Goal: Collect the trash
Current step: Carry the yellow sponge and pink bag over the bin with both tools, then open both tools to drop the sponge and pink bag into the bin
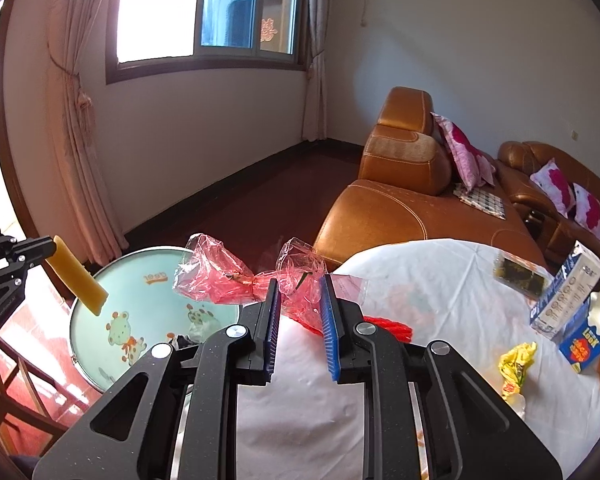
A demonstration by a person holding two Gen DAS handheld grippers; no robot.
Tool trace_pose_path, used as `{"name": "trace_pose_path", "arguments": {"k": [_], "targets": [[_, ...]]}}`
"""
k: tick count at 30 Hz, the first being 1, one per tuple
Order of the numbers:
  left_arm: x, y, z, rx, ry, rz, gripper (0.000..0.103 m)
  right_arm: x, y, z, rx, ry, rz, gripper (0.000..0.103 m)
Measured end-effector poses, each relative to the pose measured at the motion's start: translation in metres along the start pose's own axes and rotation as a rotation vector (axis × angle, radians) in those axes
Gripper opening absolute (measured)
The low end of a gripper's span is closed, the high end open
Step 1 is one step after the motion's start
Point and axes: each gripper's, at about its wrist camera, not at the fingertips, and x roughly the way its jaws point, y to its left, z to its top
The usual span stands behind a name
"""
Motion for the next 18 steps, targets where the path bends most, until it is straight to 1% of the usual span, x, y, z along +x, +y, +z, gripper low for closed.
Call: {"name": "trace_pose_path", "arguments": {"k": [4,7,18], "targets": [[0.001,0.000,0.000,0.003,0.001,0.007,0.002,0.007,0.009,-0.001,-0.030,0.013,0.008,0.020],[0.002,-0.001,-0.001,0.018,-0.001,0.027,0.002,0.011,0.017,0.000,-0.052,0.020,0.013,0.020],[0.006,0.000,-0.004,0.018,0.011,0.023,0.002,0.021,0.037,-0.001,-0.103,0.040,0.049,0.020]]}}
